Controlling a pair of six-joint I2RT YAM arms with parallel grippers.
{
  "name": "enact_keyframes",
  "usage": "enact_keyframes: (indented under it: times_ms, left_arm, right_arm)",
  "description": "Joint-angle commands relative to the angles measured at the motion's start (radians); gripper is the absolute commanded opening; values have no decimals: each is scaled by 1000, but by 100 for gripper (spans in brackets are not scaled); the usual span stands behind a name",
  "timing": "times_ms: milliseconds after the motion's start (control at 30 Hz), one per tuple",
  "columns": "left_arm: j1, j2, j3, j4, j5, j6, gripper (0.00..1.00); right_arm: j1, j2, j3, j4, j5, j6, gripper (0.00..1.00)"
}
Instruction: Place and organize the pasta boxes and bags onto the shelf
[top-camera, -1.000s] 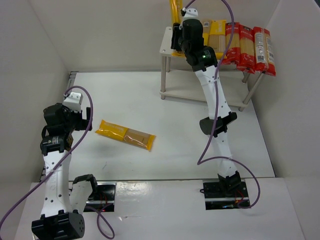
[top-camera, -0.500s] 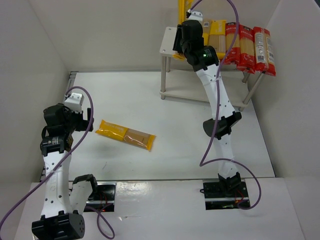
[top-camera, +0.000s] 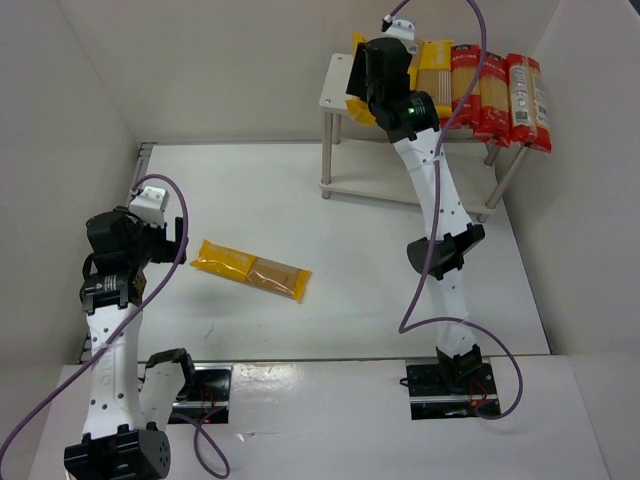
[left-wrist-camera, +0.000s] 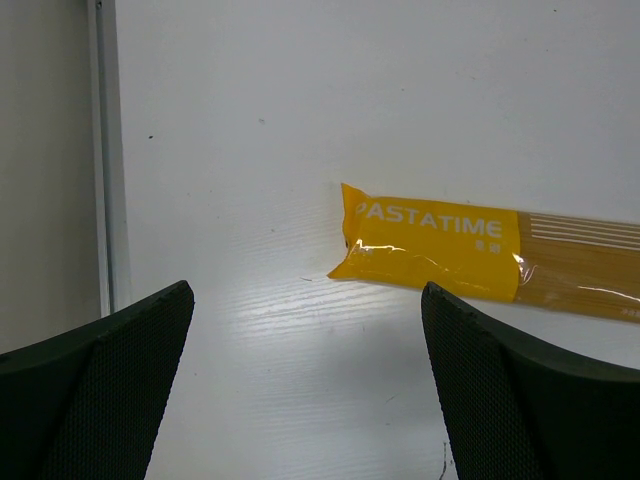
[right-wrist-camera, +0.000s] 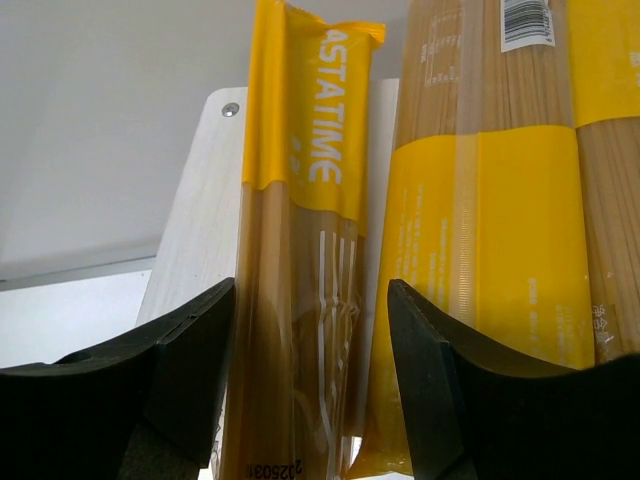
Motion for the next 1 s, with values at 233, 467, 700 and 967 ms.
enact_keyframes:
  times_ms: [233,467,700,967]
  left_arm:
    - [6,-13,-1,13,28,7,100]
    - [6,-31,-1,13,37,7,100]
    - [6,-21,8,4,57,7,100]
    - [6,-21,17,-5,87,-2,100]
  right_arm:
    - [23,-144,-25,9,48,29,70]
    - [116,-374,-228,80,83,11,82]
    - [126,-719,-774,248,74,37,100]
    - [-20,-1153,-1451,422,-94,-93,100]
